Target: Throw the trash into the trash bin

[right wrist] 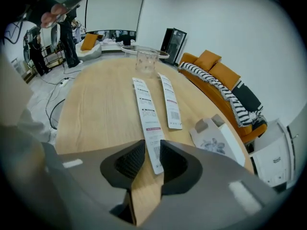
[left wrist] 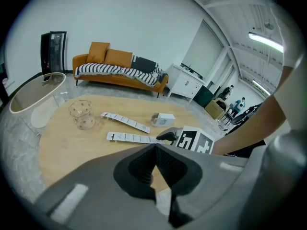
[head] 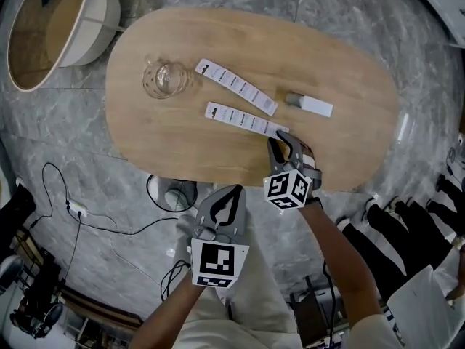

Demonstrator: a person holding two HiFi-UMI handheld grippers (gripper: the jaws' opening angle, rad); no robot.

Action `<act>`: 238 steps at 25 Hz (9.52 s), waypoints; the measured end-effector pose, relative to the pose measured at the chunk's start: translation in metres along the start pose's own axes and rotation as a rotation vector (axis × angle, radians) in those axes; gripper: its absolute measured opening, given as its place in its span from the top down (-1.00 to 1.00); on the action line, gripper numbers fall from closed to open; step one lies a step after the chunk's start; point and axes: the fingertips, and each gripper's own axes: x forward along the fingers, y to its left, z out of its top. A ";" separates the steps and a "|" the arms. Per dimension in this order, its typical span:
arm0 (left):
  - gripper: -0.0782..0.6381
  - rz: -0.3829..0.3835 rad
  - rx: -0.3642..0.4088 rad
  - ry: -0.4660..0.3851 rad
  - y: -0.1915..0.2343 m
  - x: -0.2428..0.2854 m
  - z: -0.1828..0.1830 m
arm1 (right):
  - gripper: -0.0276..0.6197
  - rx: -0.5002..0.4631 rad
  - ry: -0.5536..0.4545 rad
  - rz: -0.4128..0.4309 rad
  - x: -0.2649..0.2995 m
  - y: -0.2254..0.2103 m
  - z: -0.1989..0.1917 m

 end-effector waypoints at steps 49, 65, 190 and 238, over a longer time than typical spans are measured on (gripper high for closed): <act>0.78 0.217 -0.172 -0.090 0.093 -0.123 -0.111 | 0.82 0.001 -0.261 0.432 -0.088 0.202 0.172; 0.78 0.348 -0.271 -0.058 0.155 -0.177 -0.219 | 0.82 -0.271 -0.127 0.590 -0.060 0.326 0.136; 0.78 -0.002 0.065 0.095 0.058 0.051 -0.011 | 0.09 0.318 -0.076 0.096 0.020 -0.055 0.070; 0.78 0.049 0.034 0.057 0.064 0.001 -0.054 | 0.34 0.285 -0.154 0.110 -0.028 -0.004 0.091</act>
